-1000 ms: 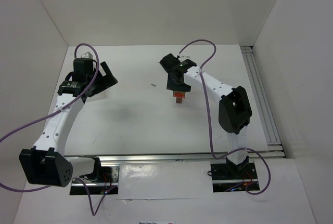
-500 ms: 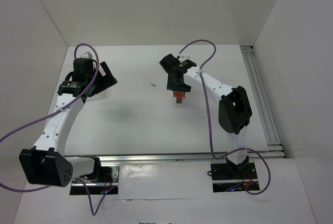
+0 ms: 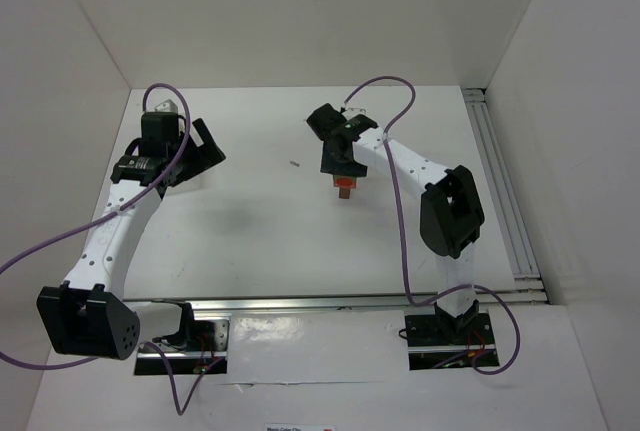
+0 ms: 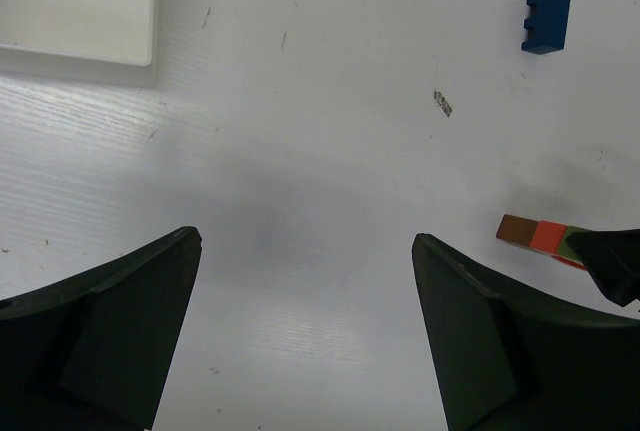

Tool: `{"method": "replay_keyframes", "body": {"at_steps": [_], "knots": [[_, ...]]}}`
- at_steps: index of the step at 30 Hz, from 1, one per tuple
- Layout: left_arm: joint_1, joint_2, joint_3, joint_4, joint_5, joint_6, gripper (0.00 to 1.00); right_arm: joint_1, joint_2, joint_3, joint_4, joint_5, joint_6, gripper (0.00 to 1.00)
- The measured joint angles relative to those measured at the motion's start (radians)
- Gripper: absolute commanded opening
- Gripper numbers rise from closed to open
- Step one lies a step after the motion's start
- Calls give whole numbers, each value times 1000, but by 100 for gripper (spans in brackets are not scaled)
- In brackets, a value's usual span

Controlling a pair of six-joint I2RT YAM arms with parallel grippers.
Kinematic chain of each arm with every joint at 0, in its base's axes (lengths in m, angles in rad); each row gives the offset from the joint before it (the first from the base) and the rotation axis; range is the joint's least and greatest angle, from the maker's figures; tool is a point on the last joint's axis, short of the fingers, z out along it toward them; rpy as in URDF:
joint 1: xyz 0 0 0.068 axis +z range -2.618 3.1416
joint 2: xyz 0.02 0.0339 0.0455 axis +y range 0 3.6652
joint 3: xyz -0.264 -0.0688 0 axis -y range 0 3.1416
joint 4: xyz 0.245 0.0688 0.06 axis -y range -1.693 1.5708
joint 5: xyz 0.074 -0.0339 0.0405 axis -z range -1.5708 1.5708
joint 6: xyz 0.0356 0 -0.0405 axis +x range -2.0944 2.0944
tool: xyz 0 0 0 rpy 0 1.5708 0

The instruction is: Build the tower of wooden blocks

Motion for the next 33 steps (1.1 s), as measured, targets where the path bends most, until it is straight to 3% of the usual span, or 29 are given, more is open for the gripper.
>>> {"method": "replay_keyframes", "body": {"at_steps": [18,27,33], "knots": [[0,0,0,0,0,0,100,0,0,0,0,3,-4,78],[0,0,0,0,0,0,100,0,0,0,-1,7,-4,95],[0,0,0,0,0,0,100,0,0,4,-6,11,-27,100]]}}
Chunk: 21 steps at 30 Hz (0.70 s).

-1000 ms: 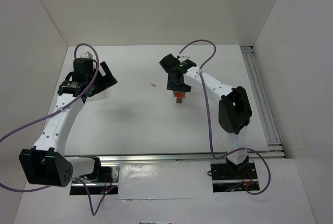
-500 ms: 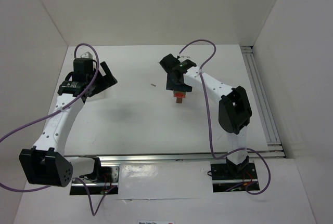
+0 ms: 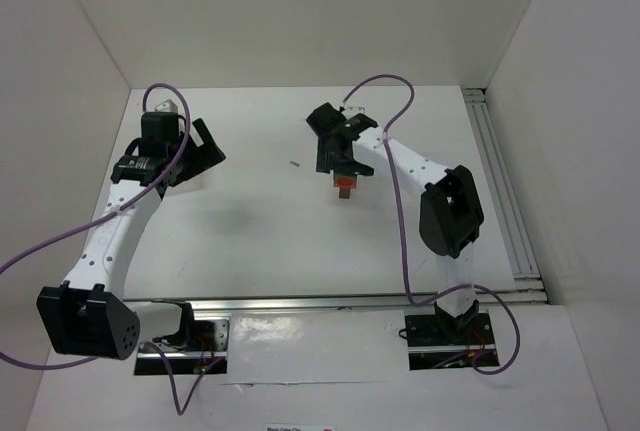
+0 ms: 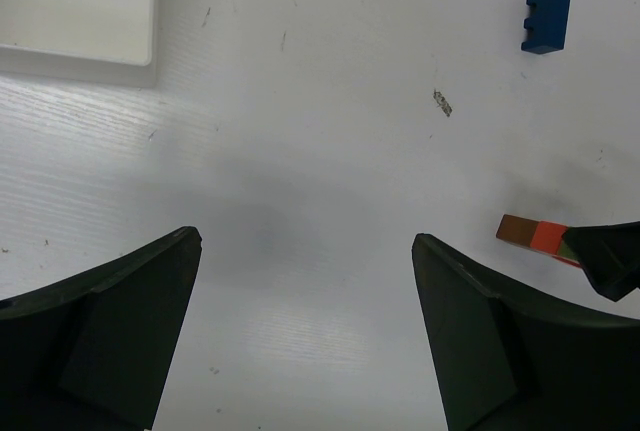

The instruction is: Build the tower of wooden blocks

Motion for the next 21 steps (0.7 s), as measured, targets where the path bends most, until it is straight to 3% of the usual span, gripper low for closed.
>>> {"method": "replay_keyframes", "body": {"at_steps": [9,21], "knots": [[0,0,0,0,-2,0,100,-5,93,201,4,48,-150,100],[0,26,0,26,-12,-1,100,-96,366,465,235,-55,-432,94]]}}
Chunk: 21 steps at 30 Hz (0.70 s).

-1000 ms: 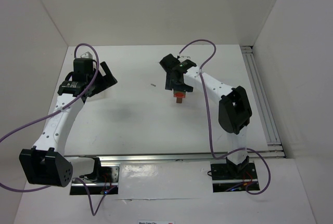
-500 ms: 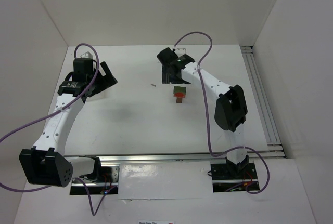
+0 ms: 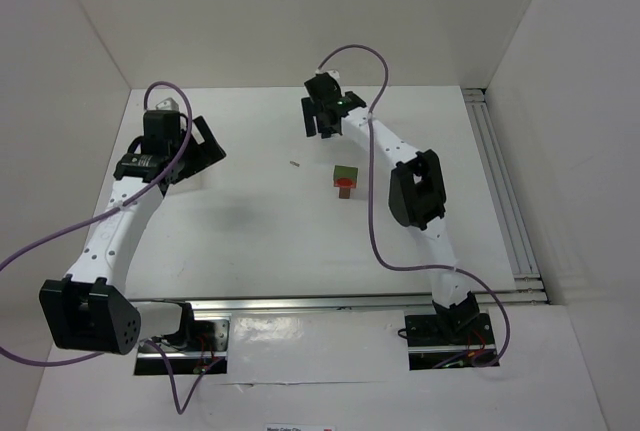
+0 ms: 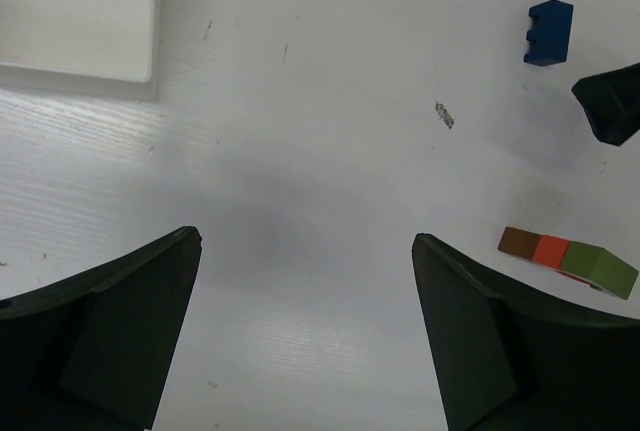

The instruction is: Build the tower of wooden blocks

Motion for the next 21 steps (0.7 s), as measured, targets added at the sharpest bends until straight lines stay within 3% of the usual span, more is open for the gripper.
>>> {"method": "replay_keyframes", "body": {"at_steps": [17,21], "knots": [[0,39,0,48,-34,0,100,-89,252,157,217,-150,-99,94],[0,58,0,48,-41,0,100,-89,283,165,231,-159,-107,86]]}}
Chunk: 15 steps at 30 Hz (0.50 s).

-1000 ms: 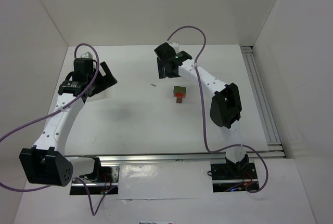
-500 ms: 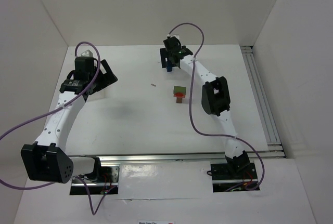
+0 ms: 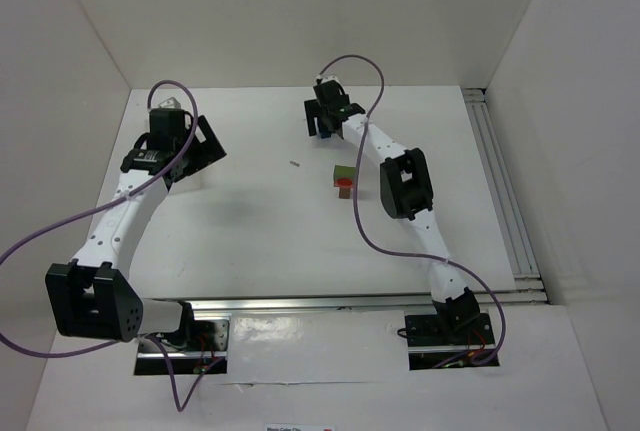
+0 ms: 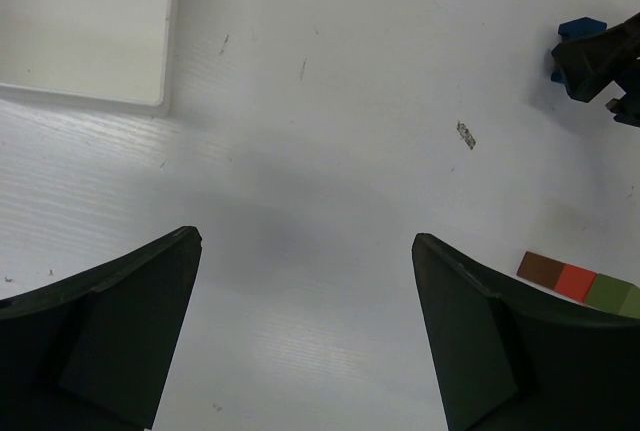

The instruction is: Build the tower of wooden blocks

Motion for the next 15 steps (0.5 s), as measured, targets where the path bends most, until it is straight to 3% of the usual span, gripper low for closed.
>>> {"method": "replay_keyframes", "body": {"at_steps": [2,6,8,15], "knots": [[0,4,0,0,0,0,100,0,15,14,7,0,-3,78],[0,5,0,0,-1,0,100,0,21,18,17,0,-11,46],[0,7,0,0,0,0,100,0,21,23,25,2,-10,35],[0,7,0,2,18,1,100,0,9,23,42,-28,-3,28]]}}
